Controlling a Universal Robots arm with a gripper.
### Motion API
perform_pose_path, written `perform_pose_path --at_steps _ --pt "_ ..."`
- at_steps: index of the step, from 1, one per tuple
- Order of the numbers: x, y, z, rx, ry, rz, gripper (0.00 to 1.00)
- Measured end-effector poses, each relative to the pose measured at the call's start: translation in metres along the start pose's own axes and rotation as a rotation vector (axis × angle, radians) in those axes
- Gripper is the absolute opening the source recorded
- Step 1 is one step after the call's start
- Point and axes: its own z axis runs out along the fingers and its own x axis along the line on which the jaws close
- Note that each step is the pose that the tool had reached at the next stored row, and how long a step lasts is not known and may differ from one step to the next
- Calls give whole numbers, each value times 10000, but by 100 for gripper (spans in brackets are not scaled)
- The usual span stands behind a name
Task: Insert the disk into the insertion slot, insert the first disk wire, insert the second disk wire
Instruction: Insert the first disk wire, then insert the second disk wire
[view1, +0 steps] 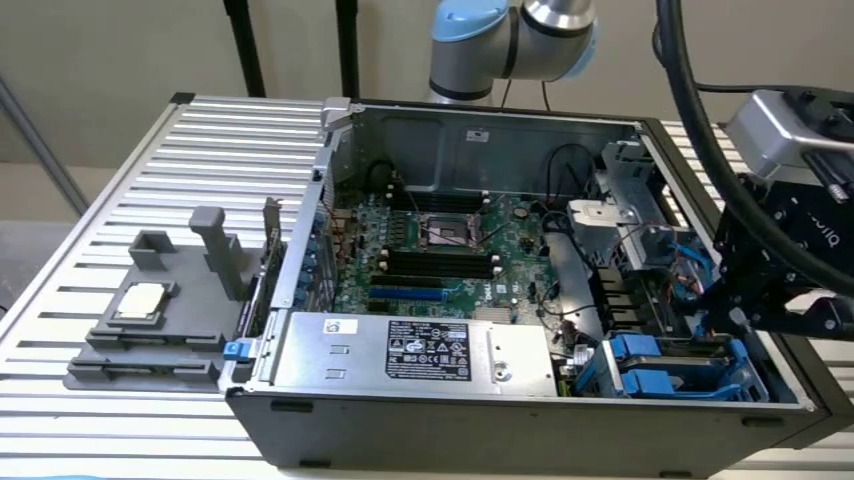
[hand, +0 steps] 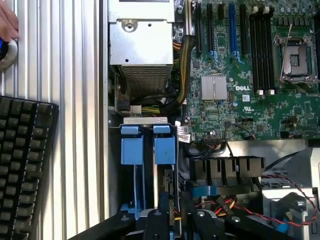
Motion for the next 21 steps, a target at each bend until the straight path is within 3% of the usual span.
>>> perform_pose_path --at_steps 8,21 --pt "6 286 1 0 -1 0 25" --pt "3 301 1 0 1 -1 25"
